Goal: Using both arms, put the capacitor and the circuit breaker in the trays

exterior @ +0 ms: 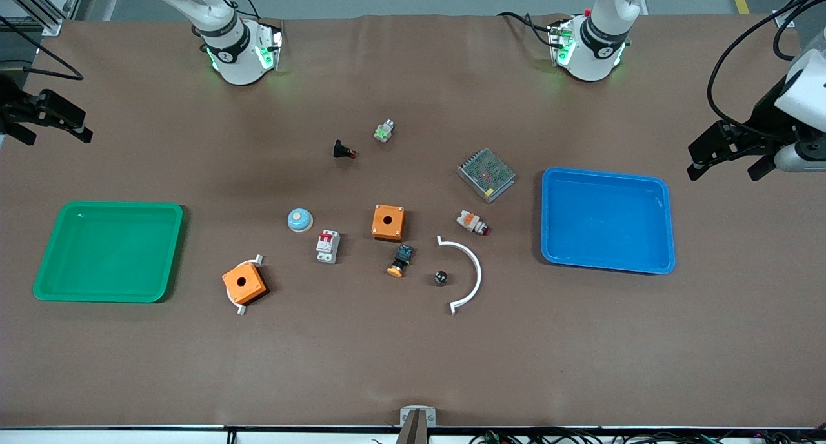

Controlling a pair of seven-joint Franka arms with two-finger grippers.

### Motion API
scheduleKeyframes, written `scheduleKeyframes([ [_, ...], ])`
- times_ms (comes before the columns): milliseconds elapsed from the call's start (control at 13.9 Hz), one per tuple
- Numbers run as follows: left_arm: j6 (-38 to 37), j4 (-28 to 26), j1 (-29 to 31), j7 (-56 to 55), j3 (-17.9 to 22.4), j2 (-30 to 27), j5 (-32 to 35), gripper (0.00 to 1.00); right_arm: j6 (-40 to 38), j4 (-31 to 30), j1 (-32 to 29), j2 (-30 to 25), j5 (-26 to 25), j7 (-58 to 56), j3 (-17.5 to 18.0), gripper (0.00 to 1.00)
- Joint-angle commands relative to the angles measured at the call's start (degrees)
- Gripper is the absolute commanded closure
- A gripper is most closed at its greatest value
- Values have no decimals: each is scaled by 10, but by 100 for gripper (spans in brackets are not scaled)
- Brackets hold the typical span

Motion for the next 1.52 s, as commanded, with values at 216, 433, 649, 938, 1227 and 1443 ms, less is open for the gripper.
scheduleKeyframes([
  [216, -13, 15, 1, 0, 0, 6, -2, 0, -3, 2, 2, -1, -12, -2, 4, 0],
  [433, -16, 13, -5, 7, -3, 35, -9, 0, 0, 1, 18, 13, -12, 19, 9, 0],
  [649, -3, 15, -17, -3, -31, 94, -41, 0, 29, 0, 71, 55, -8, 122, 9, 0],
  [938, 68, 36, -73, -31, -54, 194, -49, 0, 108, -3, 151, 128, -3, 254, 10, 0],
  [1227, 165, 89, -155, -111, -51, 313, -44, 0, 184, -4, 208, 205, -2, 331, 10, 0],
  [1443, 270, 90, -197, -144, -49, 373, -24, 0, 251, -3, 229, 270, 5, 348, 10, 0],
])
